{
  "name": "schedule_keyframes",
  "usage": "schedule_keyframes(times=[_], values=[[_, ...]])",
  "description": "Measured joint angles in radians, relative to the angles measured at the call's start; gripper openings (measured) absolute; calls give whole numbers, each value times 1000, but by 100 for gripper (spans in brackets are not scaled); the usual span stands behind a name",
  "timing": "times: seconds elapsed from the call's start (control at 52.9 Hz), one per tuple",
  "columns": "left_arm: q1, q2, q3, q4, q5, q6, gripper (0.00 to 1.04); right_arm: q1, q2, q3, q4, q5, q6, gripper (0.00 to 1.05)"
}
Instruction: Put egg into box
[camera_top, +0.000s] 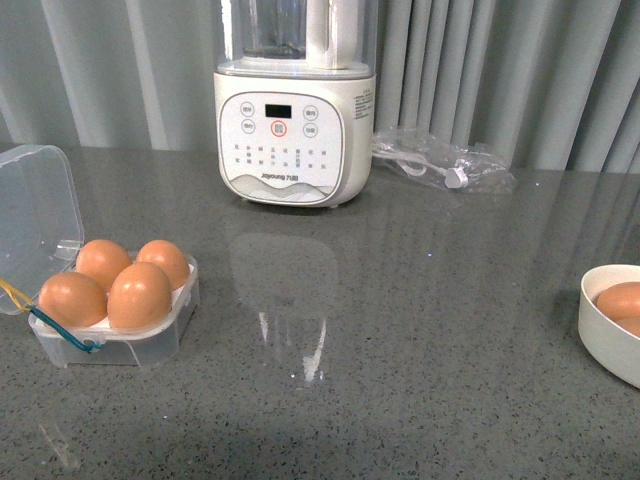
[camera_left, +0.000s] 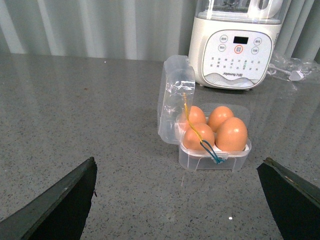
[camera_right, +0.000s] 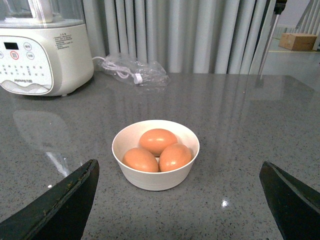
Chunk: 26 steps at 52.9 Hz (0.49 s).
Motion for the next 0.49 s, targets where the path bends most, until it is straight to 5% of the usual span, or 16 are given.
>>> schedule_keyframes(times=[0.378, 0.416, 0.491], values=[[0, 0, 0, 0, 0, 0, 98, 0, 0, 0, 0, 0, 0, 97], [-14, 18, 6, -24, -43, -24, 98, 0, 0, 0, 0, 0, 0, 97], [-111, 163, 102, -269, -331, -163, 98, 0, 0, 0, 0, 0, 0, 97]])
